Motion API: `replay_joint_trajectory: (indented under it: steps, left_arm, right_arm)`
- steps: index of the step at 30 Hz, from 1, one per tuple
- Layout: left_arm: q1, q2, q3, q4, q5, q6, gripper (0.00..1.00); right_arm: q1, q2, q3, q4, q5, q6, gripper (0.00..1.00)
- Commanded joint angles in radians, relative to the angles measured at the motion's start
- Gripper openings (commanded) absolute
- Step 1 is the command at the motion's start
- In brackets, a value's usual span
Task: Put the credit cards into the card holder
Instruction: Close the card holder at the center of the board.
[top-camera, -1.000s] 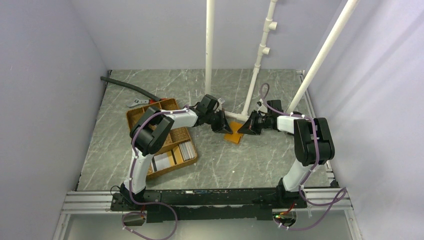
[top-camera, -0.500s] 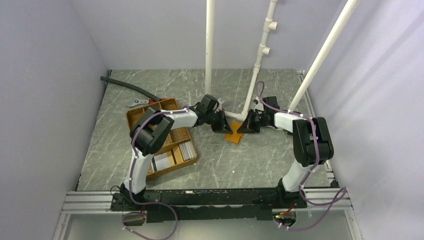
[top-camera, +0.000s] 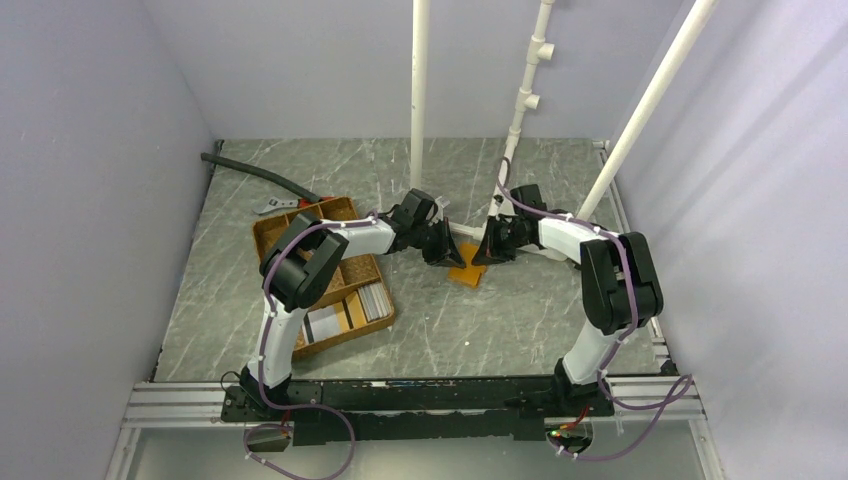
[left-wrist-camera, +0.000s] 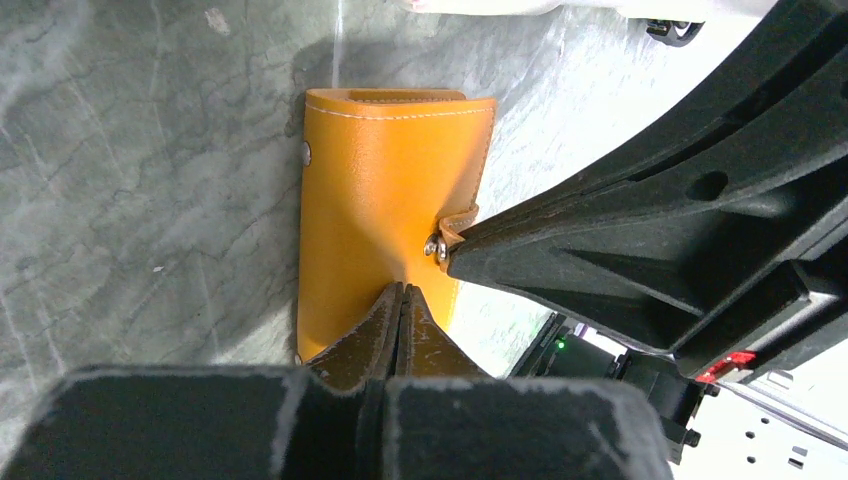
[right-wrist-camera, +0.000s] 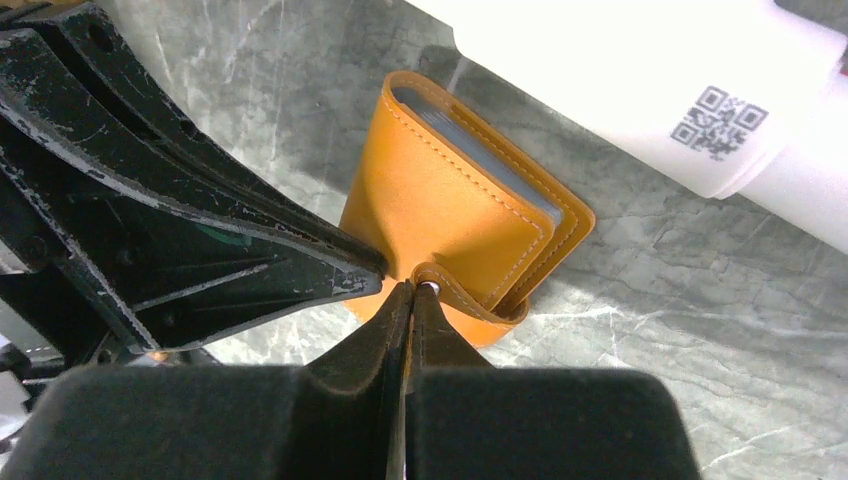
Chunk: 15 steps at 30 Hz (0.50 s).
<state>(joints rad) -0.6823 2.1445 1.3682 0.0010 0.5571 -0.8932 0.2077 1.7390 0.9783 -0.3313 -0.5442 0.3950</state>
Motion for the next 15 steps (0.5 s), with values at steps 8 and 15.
replay_joint_trajectory:
  steps: [8, 15]
  left_arm:
    - [0.009, 0.065, -0.013, -0.065, -0.048, -0.002, 0.0]
    - [0.01, 0.048, -0.026, -0.07, -0.052, 0.005, 0.0]
  right_arm:
    - [0.144, 0.169, 0.141, -0.217, 0.413, -0.074, 0.0]
    - [0.166, 0.281, 0.132, -0.252, 0.513, 0.017, 0.0]
